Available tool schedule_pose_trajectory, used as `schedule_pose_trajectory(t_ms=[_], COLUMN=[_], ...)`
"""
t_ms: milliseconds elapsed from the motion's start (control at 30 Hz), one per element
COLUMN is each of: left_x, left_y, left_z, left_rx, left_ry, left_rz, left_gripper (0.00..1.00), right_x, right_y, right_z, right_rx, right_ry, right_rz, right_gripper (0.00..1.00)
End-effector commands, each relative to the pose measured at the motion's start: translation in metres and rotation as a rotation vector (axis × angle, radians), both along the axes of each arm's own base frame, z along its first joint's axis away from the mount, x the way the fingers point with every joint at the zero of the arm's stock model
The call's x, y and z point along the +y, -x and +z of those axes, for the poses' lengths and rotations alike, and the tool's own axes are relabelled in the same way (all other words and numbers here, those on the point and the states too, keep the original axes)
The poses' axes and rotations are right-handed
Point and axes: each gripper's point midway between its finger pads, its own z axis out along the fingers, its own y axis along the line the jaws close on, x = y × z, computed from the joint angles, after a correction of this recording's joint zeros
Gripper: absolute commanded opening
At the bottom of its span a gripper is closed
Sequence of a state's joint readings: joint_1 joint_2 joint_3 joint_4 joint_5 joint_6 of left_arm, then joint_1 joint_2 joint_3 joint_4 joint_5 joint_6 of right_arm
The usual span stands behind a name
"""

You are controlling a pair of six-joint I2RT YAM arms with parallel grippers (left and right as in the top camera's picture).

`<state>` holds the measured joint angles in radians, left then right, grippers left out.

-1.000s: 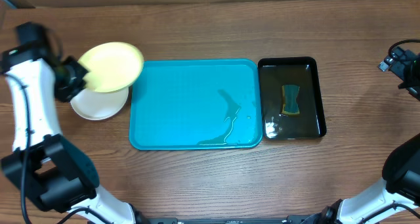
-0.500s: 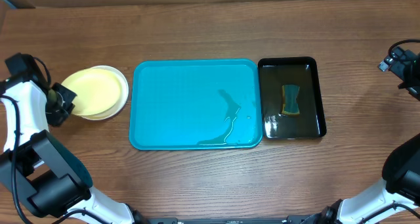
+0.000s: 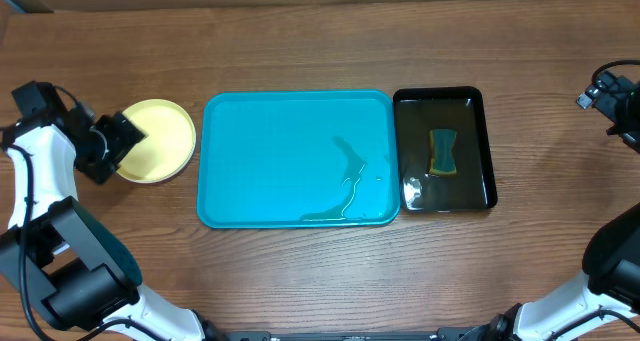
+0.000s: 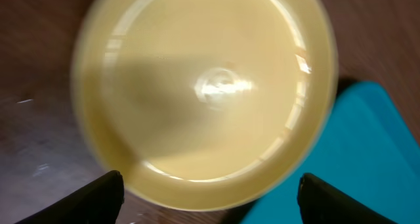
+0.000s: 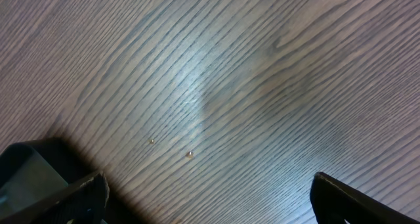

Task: Clean dirty plates on tray and stack at the side

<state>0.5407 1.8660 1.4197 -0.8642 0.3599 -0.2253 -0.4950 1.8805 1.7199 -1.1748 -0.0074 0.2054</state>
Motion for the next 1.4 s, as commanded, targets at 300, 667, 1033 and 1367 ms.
schedule_pose_trajectory(t_ms=[300,667,1033,1367], left_x=[-0.050,-0.051,-0.050,-0.050], left_y=[-0.019,-0.019,-0.019,-0.019], left_z=[0.021,0.021,0.021,0.021], left_rx=[-0.118,-0.118,-0.118,-0.118], left_ry=[0.118,0.117,0.117,0.117], left_rz=[-0.158,-0.158,-0.158,-0.158], left_gripper=[1.00,1.00,1.00,1.00], right_x=[-0.003,-0.002,0.023,0.122], right_y=[-0.002,-0.002,-0.010,-0.014], right_z=[0.010,0.010,0.034,0.125], right_rx=[-0.023,-0.022,-0.078,-0.302], right_ry=[0.018,0.018,0.045,0.114], right_rz=[-0.006,-0.004,0.055,0.288], right_gripper=[1.00,1.00,1.00,1.00])
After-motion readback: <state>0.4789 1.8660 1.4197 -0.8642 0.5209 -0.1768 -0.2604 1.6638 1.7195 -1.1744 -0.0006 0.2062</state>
